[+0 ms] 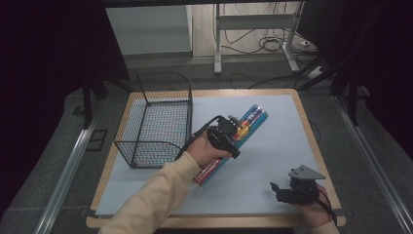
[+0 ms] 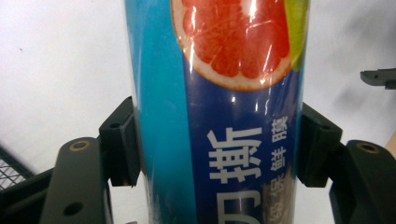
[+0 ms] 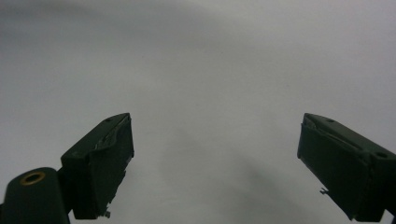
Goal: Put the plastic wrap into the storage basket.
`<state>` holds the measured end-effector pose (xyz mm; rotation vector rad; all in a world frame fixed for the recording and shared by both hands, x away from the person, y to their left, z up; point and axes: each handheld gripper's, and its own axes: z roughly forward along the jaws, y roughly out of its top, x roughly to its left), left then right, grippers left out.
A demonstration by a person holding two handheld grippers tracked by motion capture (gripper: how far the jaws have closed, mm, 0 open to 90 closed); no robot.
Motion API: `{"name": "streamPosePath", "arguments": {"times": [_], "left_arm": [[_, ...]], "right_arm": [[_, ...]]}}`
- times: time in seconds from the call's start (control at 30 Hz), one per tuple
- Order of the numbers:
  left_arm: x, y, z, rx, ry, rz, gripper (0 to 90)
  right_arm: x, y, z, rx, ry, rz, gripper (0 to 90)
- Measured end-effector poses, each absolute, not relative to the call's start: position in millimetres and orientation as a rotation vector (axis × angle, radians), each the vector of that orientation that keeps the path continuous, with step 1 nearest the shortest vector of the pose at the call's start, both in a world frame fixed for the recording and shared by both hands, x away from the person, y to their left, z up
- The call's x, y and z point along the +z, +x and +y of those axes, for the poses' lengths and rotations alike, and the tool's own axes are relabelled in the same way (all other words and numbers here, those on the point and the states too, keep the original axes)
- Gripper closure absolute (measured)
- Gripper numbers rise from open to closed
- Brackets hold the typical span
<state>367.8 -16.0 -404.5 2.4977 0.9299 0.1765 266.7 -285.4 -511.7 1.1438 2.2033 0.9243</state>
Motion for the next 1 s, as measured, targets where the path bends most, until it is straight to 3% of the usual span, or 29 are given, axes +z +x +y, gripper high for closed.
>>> {"name": "streamPosePath", "arguments": {"times": [1.0], "left_arm": [[-375, 391, -15, 0.254, 2.480, 0.947, 31.5]], "right_arm": [[-512, 267, -286, 0.917, 1.143, 2.207, 11.0]]}}
